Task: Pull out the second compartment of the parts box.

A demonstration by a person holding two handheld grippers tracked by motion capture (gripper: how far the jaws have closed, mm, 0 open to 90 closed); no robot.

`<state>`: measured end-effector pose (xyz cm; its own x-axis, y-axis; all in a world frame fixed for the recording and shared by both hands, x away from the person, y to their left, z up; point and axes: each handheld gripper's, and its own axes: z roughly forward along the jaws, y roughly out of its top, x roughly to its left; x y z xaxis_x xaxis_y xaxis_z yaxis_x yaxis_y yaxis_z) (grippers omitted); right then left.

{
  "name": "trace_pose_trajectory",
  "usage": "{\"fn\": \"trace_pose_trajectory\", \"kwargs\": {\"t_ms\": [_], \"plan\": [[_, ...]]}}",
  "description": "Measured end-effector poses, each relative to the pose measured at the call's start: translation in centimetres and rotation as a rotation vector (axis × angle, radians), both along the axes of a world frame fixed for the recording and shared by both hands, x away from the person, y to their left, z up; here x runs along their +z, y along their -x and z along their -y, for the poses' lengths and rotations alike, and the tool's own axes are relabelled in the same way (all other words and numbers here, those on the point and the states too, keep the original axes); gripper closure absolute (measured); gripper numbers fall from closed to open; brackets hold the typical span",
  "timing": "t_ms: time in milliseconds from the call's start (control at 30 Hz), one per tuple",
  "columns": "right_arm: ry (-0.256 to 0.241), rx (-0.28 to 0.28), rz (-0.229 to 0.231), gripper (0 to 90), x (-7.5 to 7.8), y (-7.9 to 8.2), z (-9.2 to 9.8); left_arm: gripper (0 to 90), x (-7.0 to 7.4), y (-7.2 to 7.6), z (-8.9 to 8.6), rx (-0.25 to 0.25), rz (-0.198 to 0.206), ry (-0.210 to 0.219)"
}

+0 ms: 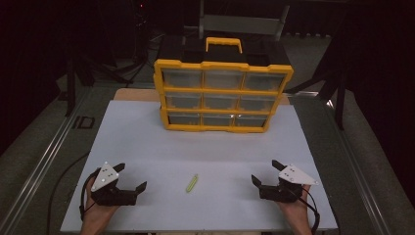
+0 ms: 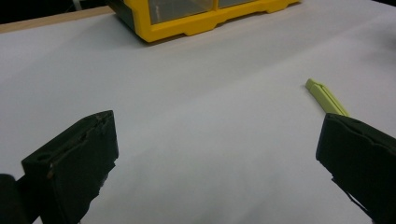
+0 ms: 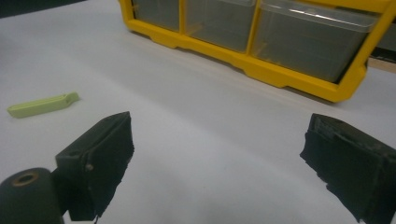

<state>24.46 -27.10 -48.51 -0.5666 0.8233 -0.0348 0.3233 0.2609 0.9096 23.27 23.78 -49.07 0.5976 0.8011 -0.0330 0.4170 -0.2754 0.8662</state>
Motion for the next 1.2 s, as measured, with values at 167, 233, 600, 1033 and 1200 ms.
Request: {"fn": "trace_pose_trajectory", "kwargs": {"t_ms": [167, 233, 600, 1033, 1200], "plan": [[0.020, 0.006, -0.003, 8.3, 0.3, -0.2, -0.6, 0.1, -0.1, 0.0, 0.3, 0.001, -0.002, -0.013], [0.024, 0.005, -0.002, 8.3, 0.5, -0.4, -0.7, 0.1, -0.1, 0.0, 0.5, -0.001, 0.000, -0.018], [0.044, 0.007, 0.001, 8.3, 1.0, -1.5, -1.6, 0.0, -0.2, 0.2, 0.8, -0.005, 0.003, -0.035], [0.051, 0.017, 0.026, 8.3, 2.4, -3.6, -2.9, 0.0, -0.3, 0.3, 1.1, -0.017, 0.007, -0.029], [0.089, 0.022, 0.021, 8.2, 3.2, -4.6, -3.6, 0.0, -0.4, 0.3, 1.2, -0.017, 0.008, -0.030]]}}
